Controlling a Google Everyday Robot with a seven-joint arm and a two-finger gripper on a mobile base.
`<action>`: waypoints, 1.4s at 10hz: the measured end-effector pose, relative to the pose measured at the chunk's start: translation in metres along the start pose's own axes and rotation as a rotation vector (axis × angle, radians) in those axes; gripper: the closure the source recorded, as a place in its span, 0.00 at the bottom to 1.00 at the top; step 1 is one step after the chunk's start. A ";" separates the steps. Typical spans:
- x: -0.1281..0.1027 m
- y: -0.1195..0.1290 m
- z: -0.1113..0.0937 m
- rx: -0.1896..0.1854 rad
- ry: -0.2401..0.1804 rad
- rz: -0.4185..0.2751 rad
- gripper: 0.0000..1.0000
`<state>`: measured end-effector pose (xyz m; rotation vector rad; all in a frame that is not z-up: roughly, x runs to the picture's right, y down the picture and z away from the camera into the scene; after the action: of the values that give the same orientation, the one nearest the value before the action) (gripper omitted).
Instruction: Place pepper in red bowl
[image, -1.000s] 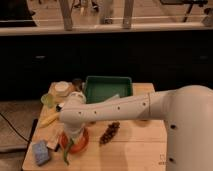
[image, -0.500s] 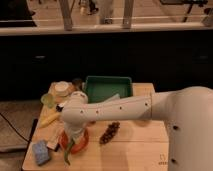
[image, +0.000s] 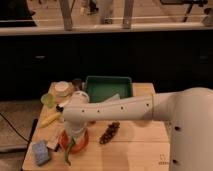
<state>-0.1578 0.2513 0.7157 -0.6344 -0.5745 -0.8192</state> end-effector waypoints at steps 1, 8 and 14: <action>0.000 0.001 0.000 0.000 -0.004 -0.001 0.98; 0.005 0.001 -0.002 0.000 -0.023 0.001 0.89; 0.013 0.001 -0.005 0.000 -0.036 0.023 0.78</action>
<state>-0.1488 0.2421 0.7214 -0.6555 -0.5986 -0.7872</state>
